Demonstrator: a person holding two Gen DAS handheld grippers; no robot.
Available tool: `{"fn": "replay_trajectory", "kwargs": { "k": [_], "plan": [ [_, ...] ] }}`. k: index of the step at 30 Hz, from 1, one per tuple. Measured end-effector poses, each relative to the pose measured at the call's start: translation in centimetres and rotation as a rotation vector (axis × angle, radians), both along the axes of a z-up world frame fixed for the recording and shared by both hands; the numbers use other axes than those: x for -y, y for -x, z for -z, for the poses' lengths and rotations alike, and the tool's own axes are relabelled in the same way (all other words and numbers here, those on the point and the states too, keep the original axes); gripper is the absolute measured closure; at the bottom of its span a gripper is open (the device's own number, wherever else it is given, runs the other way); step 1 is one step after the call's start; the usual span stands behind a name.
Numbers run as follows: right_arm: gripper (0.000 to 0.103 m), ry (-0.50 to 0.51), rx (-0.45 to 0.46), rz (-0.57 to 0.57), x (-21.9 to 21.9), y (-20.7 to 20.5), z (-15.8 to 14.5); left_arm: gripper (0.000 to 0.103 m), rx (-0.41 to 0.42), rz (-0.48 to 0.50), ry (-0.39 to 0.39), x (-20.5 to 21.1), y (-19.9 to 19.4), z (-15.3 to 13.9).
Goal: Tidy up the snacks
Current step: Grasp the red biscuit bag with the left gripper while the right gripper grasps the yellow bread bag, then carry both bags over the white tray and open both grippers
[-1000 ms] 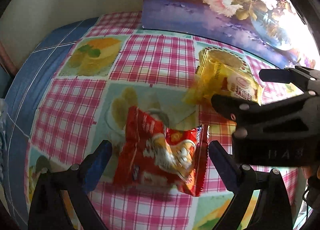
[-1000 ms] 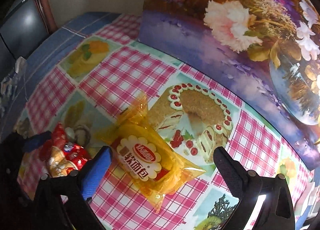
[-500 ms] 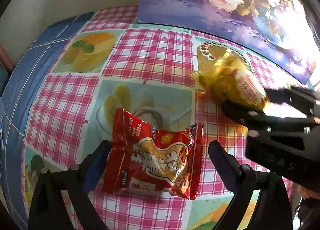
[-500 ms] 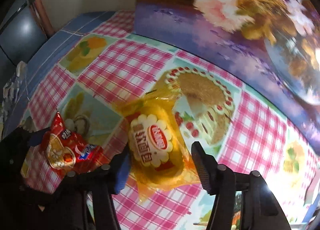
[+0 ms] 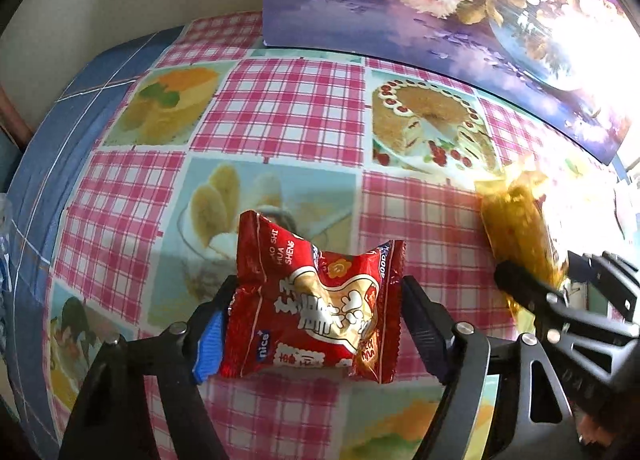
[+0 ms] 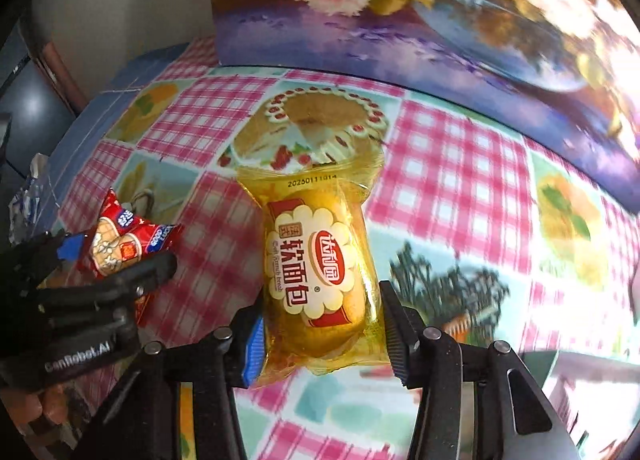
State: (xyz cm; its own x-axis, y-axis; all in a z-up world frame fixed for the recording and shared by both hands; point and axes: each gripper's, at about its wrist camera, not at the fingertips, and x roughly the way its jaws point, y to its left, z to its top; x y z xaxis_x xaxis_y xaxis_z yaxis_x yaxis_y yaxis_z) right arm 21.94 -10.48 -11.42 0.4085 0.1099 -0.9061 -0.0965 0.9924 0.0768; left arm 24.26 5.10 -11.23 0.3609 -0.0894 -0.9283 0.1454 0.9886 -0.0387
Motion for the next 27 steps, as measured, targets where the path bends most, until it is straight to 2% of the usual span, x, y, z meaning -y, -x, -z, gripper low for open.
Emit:
{"fn": "replay_trajectory", "kwargs": {
  "k": [10, 17, 21, 27],
  "plan": [
    [0.054, -0.034, 0.002, 0.110, 1.8, 5.2, -0.4, 0.026, -0.027, -0.077, 0.033, 1.9, 3.8, 0.0],
    [0.056, -0.117, -0.045, 0.206, 2.9, 8.6, -0.9, 0.039, -0.034, -0.141, 0.061, 2.7, 6.7, -0.6],
    [0.056, -0.156, -0.060, 0.262, 3.7, 10.8, -1.5, 0.041, -0.031, -0.168, 0.073, 3.1, 8.5, -0.5],
    [0.057, -0.166, -0.031, 0.300, 4.0, 13.4, -3.2, 0.041, -0.061, -0.167, 0.104, 3.9, 10.6, -0.7]
  ]
}}
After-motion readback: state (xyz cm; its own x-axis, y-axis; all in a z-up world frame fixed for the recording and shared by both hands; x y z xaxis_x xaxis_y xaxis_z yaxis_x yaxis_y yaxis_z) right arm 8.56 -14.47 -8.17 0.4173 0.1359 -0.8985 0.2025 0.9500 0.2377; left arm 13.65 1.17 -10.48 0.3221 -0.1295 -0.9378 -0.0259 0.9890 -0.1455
